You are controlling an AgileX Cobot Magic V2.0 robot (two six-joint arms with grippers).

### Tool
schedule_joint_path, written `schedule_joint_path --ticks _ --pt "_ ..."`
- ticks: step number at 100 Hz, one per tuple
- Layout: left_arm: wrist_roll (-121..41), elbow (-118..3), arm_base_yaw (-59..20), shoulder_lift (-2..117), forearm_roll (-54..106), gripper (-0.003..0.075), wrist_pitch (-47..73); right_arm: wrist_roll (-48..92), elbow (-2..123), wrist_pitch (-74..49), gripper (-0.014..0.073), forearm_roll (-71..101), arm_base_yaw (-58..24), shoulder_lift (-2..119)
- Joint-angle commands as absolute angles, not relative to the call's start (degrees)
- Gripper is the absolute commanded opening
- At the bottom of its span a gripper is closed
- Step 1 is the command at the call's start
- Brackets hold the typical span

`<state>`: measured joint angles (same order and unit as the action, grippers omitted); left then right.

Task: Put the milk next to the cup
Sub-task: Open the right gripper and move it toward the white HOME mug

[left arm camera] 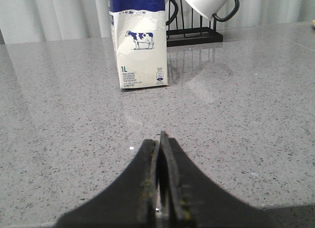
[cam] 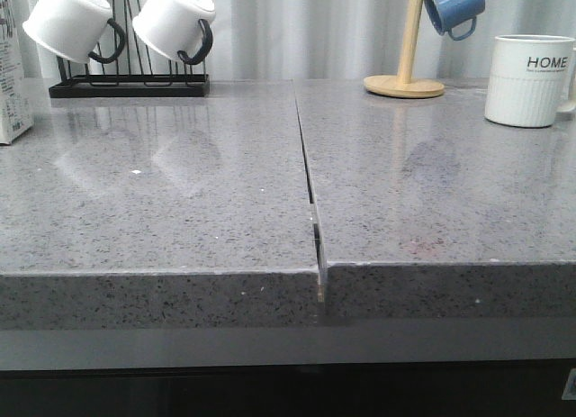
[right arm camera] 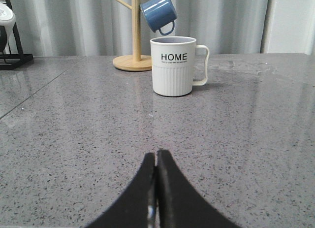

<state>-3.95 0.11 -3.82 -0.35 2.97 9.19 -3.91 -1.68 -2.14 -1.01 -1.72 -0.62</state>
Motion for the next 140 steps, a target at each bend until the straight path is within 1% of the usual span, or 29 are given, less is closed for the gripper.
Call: schedule_joint_path --ticks 1,20,34,58,66,79,98,103,108,115,120,123,125,130,140 --pt "-3.56 2.50 -3.68 -2.10 3.59 -0.0021 4.45 -3.68 -0.56 1.97 -0.0046 -0.90 -1.31 -1.74" --pt "-3.56 2.50 -3.68 -2.10 3.59 -0.0021 4.45 -3.68 -0.13 0.00 -0.0046 -0.90 -1.31 -1.69" --pt "-3.56 2.50 -3.68 -2.10 3.59 -0.0021 4.45 -3.68 5.13 -3.75 -0.0046 -0.90 -1.31 -0.22" --pt "-3.56 2.50 -3.68 -2.10 3.59 -0.0021 4.45 -3.68 18.05 -11.57 -0.0046 -0.90 -1.31 11.49" --pt "-3.56 2.50 -3.68 -2.10 3.59 -0.0021 4.45 -3.68 20.38 -8.92 -0.0046 -0.90 -1.31 16.20" --pt "-3.56 2.50 -3.68 -2.10 3.59 -0.0021 4.45 -3.75 21.26 -0.34 -0.0044 -0.90 -1.31 21.89" --pt "-3.56 2.50 -3.68 -2.10 3.59 -0.0021 4.45 -3.83 21.26 9.08 -0.0002 -0.77 -1.31 31.42" --pt "-3.56 2.50 -3.68 -2.10 3.59 -0.0021 4.45 -3.83 21.31 10.99 0.0024 -0.77 -1.31 34.01" --pt "-3.56 2.50 -3.68 -2.10 3.59 -0.0021 4.45 -3.83 21.39 12.62 0.0075 -0.77 -1.31 37.10" --pt "-3.56 2.50 -3.68 -2.10 3.59 -0.0021 4.45 -3.83 22.03 14.27 0.0206 -0.77 -1.31 40.93" --pt "-3.56 2.50 -3.68 -2.10 3.59 -0.0021 4.45 -3.83 22.83 14.72 0.0336 -0.77 -1.31 43.48" --pt "-3.56 2.50 -3.68 -2.10 3.59 -0.0021 4.45 -3.83 23.39 14.80 0.0381 -0.77 -1.31 44.50" --pt "-3.56 2.50 -3.68 -2.10 3.59 -0.0021 4.45 -3.83 23.81 14.80 0.0432 -0.77 -1.31 46.13" --pt "-3.56 2.50 -3.68 -2.10 3.59 -0.0021 4.45 -3.83 24.85 14.80 0.0474 -0.77 -1.31 48.32" --pt "-3.56 2.50 -3.68 -2.10 3.59 -0.0021 4.45 -3.83 27.39 15.20 0.0449 -0.77 0.06 53.19"
